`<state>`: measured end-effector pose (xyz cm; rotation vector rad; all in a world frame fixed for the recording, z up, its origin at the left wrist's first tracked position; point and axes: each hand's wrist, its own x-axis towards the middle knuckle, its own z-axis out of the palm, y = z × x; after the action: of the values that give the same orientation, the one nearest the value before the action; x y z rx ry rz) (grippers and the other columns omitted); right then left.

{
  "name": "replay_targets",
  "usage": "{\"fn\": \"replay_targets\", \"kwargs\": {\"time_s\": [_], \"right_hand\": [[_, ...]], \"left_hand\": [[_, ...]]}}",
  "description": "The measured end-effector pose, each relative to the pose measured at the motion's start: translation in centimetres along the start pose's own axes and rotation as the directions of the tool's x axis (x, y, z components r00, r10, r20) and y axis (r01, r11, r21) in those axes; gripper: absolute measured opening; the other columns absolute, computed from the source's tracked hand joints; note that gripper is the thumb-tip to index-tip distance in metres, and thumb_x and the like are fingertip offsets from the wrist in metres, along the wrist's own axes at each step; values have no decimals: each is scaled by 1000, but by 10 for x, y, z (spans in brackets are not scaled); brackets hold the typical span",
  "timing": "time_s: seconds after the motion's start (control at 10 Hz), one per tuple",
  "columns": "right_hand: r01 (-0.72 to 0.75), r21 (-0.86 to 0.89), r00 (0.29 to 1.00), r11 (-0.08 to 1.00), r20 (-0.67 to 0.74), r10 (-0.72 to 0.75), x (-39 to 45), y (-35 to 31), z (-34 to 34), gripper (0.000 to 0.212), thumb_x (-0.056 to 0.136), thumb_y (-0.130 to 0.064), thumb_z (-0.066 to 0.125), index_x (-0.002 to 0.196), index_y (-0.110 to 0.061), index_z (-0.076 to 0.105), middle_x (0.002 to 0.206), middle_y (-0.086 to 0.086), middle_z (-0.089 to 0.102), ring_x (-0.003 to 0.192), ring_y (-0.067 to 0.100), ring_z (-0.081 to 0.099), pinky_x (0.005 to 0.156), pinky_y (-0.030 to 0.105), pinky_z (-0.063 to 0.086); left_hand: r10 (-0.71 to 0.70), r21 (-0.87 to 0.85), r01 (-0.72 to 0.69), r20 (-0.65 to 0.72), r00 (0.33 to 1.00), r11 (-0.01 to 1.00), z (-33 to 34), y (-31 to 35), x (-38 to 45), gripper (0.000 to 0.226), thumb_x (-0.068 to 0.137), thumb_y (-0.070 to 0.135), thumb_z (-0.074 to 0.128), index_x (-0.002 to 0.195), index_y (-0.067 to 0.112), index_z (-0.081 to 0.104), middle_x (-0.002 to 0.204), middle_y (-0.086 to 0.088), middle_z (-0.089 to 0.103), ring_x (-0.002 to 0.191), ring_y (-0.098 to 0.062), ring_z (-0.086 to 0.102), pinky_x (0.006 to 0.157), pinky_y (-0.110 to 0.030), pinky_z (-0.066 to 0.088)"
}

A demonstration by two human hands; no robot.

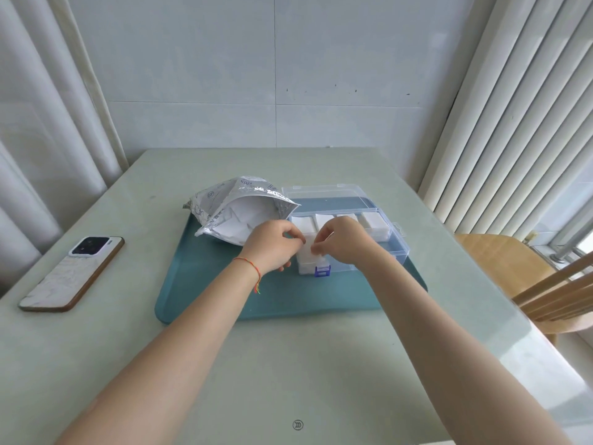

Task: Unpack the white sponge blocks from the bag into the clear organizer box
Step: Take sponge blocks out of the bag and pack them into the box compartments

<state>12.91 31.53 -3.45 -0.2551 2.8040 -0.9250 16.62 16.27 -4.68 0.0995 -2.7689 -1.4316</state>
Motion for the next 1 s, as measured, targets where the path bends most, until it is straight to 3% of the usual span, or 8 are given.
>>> {"fn": "replay_targets", "kwargs": {"time_s": [0.2, 0.4, 0.5, 0.6, 0.7, 0.8, 0.9, 1.0], "right_hand": [[18, -204, 1000, 979, -18, -22, 0, 1, 3, 8, 78, -28, 76, 76, -25, 69, 70, -11, 59, 77, 16, 58, 72, 28, 47], [177, -133, 961, 975, -191, -200, -8, -30, -1, 12, 86, -21, 61, 89, -17, 72, 79, -5, 63, 81, 17, 57, 69, 29, 47], [276, -70, 942, 958, -180, -285, -6, -56, 15, 18, 86, -15, 56, 90, -9, 72, 86, 3, 70, 85, 22, 60, 74, 32, 51], [289, -1, 951, 957, -113, -288, 4, -77, 38, 21, 89, -16, 56, 101, -9, 70, 99, 1, 70, 94, 21, 62, 73, 29, 49], [197, 80, 980, 977, -50, -194, 17, -98, 57, 42, 93, -16, 55, 135, -9, 52, 126, 3, 59, 115, 21, 55, 82, 27, 45], [-31, 306, 999, 951, 21, 26, 24, -116, 66, 48, 94, -10, 50, 140, 1, 42, 131, 16, 54, 118, 31, 54, 93, 34, 49], [-148, 455, 989, 878, 64, 133, 30, -125, 66, 38, 93, -6, 50, 130, 4, 51, 105, 15, 56, 88, 27, 59, 63, 27, 51], [-183, 417, 983, 890, 66, 171, 47, -123, 70, 18, 93, -9, 52, 110, -6, 54, 82, 9, 53, 68, 22, 53, 56, 25, 45]], "left_hand": [[167, 254, -145, -70, 983, 956, 1, 1, 1, 19, 86, 18, 59, 86, 23, 77, 76, 9, 69, 73, -14, 62, 66, -24, 46], [377, 293, -248, -566, 733, 923, -19, -6, -6, 11, 80, 13, 62, 78, 18, 72, 71, 5, 57, 70, -20, 52, 56, -29, 41], [473, 456, -189, -659, 585, 870, -43, -26, -6, 9, 72, 12, 65, 69, 18, 70, 85, -5, 58, 80, -29, 52, 63, -30, 39], [434, 479, -99, -666, 607, 872, -66, -48, -6, 14, 69, 14, 60, 63, 18, 72, 90, -6, 62, 83, -33, 56, 70, -34, 41], [247, 296, -82, -577, 779, 952, -84, -60, -9, 23, 79, 10, 57, 82, 18, 78, 97, -2, 66, 86, -28, 61, 75, -31, 47], [190, 160, -125, -512, 838, 979, -91, -60, -11, 34, 81, 3, 55, 102, 19, 77, 104, 3, 66, 88, -16, 58, 79, -25, 44], [160, 24, -171, -492, 856, 985, -92, -57, -10, 37, 82, 1, 52, 106, 18, 76, 104, 6, 66, 85, -10, 57, 82, -22, 44], [117, -76, -172, -470, 875, 982, -91, -57, -8, 37, 84, 1, 52, 106, 18, 75, 99, 11, 63, 82, -4, 55, 82, -15, 43]]}}
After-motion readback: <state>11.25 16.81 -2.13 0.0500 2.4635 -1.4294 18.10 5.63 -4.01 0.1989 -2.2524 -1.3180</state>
